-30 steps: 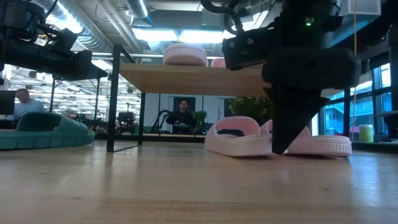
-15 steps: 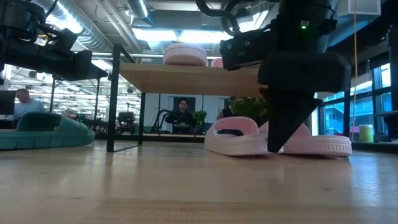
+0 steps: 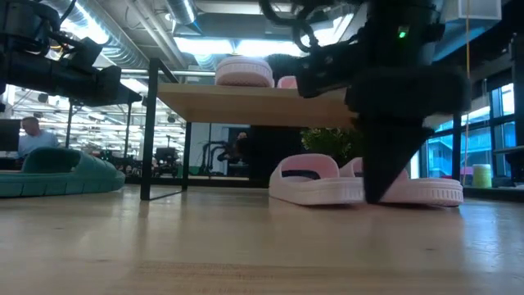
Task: Pick and place slides into the shelf
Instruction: Put the green slide under the shelf
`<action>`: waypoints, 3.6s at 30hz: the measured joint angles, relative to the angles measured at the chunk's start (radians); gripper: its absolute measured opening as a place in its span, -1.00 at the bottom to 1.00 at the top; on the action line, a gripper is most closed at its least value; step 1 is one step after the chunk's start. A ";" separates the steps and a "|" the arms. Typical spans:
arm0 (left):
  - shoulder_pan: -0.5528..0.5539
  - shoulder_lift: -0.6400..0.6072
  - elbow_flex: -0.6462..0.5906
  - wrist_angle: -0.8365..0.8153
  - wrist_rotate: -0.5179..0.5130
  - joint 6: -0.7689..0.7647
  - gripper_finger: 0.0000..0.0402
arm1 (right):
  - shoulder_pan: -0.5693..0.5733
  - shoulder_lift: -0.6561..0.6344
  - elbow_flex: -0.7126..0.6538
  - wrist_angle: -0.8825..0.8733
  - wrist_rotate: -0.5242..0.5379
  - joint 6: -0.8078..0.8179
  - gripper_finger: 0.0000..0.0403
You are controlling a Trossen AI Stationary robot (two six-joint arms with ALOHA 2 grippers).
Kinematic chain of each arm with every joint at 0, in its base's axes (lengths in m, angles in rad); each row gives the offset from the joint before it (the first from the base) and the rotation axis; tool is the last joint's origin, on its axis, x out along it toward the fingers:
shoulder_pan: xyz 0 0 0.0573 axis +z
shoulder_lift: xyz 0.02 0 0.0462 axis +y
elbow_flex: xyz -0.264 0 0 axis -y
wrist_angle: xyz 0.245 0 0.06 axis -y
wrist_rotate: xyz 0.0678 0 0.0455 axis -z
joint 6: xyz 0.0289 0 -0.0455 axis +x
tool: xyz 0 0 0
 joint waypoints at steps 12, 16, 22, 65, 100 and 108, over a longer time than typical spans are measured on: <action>0.000 0.000 0.000 0.000 0.000 -0.001 -0.21 | 0.107 -0.003 0.214 -0.168 0.160 -0.018 -0.22; 0.000 0.000 0.000 0.000 0.000 -0.002 -0.21 | 0.151 -0.036 0.232 -0.175 0.216 -0.145 -0.22; 0.000 0.000 0.000 0.000 0.000 -0.002 -0.21 | 0.144 -0.112 0.233 -0.177 0.224 -0.221 -0.22; 0.000 0.000 0.000 0.000 0.000 -0.008 -0.21 | -0.476 -1.431 -0.821 0.775 -0.120 -0.866 -0.22; -0.501 0.179 0.302 -0.056 0.463 0.455 -0.21 | -0.513 -1.537 -0.940 0.814 -0.117 -0.840 -0.22; -0.747 0.414 0.552 -0.385 0.009 0.490 -0.21 | -0.513 -1.537 -0.940 0.796 -0.117 -0.840 -0.22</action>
